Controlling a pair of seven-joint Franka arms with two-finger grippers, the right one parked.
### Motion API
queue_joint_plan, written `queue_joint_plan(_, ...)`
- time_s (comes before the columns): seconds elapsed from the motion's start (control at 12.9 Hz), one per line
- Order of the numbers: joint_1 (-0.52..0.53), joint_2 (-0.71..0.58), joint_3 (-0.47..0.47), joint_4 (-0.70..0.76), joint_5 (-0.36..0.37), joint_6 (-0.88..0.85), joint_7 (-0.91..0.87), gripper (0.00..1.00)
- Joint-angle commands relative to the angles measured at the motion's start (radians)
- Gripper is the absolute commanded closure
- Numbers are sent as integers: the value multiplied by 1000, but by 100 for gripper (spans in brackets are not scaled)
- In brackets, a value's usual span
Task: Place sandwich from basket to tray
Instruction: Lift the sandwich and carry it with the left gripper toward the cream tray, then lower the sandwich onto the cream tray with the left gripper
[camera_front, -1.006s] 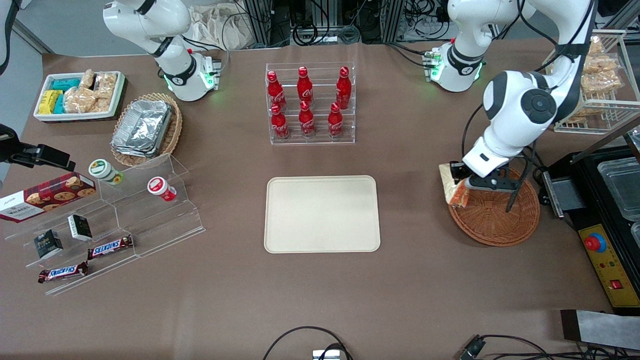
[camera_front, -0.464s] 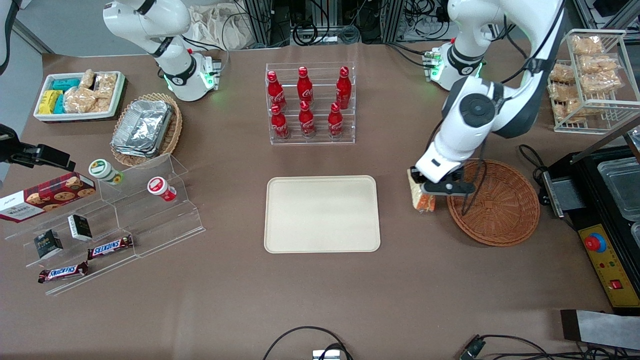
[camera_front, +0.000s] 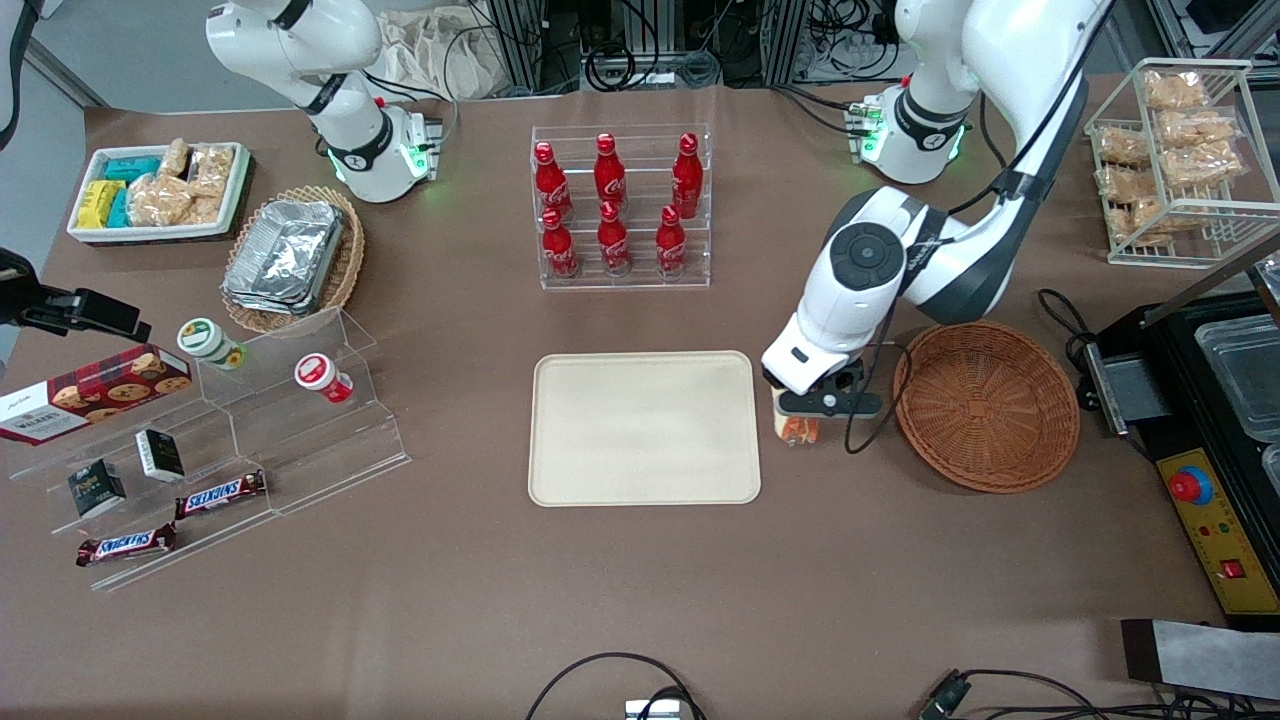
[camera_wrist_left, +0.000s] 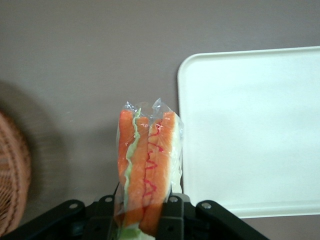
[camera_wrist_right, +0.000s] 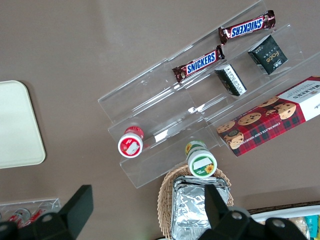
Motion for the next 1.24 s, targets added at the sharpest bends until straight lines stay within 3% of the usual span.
queue_joint_plan(0.0,-63,88,-3,106,41,-35,-65,87)
queue_joint_plan(0.39,-147,246,-3,222,202,-37,-208,87)
queue_joint_plan(1.16,-152,363,-6,286,239,-33,-199,87)
